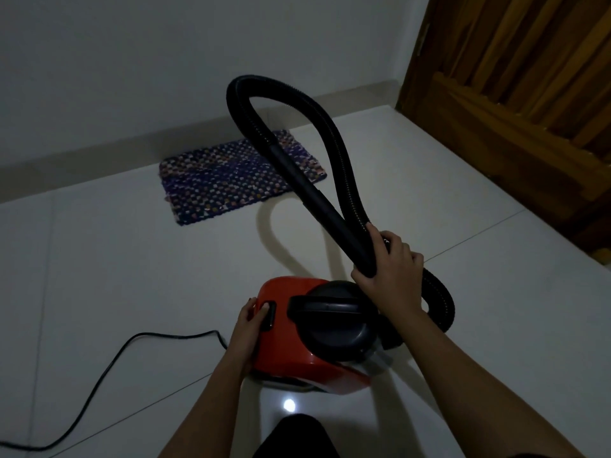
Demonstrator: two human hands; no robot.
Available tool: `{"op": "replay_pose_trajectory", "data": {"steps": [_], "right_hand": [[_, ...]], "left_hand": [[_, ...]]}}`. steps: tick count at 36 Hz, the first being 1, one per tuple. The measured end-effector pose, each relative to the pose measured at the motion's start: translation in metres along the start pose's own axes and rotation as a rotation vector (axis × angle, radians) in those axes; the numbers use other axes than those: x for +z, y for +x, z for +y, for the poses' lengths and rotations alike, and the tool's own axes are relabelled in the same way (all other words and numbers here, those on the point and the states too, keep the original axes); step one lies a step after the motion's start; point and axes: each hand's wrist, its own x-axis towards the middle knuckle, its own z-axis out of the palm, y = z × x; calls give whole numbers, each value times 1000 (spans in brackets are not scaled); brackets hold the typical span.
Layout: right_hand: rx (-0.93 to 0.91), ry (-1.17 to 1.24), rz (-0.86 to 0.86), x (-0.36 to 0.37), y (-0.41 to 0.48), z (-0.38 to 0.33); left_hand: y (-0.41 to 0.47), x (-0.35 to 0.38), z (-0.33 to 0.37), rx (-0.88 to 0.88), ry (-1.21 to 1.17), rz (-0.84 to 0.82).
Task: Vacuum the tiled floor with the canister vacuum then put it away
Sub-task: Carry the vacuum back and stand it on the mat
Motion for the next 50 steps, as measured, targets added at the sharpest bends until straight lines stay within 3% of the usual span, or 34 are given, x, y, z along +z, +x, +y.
{"op": "replay_pose_trajectory", "data": {"steps": [3, 6, 9, 12, 16, 20, 23, 26, 32, 37, 42, 50], "right_hand": [[8, 45, -26, -4, 2, 3], [14, 78, -39, -10, 6, 6], [19, 63, -40, -12, 7, 7], [30, 51, -92, -17, 9, 7], [52, 86, -151, -21, 14, 11], [57, 147, -156, -19, 26, 20], [75, 168, -173, -14, 42, 30], [110, 154, -305, -11, 69, 36], [166, 183, -474, -33, 94, 54], [210, 217, -423, -65, 116, 53], [129, 246, -291, -103, 166, 22], [-17, 378, -232, -164, 302, -69]], "left_hand": [[-7, 5, 10, 81, 76, 71], [-16, 12, 25, 306, 195, 133], [-30, 23, 42, 460, 303, -86], [-38, 32, 47, 565, 570, -348], [-34, 31, 54, 646, 853, -427], [-38, 46, 70, 693, 972, -545], [-35, 58, 78, 665, 1032, -592], [-34, 68, 86, 622, 1050, -613], [-39, 83, 106, 345, 953, -655], [-43, 94, 135, 219, 1050, -739], [-52, 93, 192, 187, 992, -655], [-54, 57, 320, 232, 880, -424]]}}
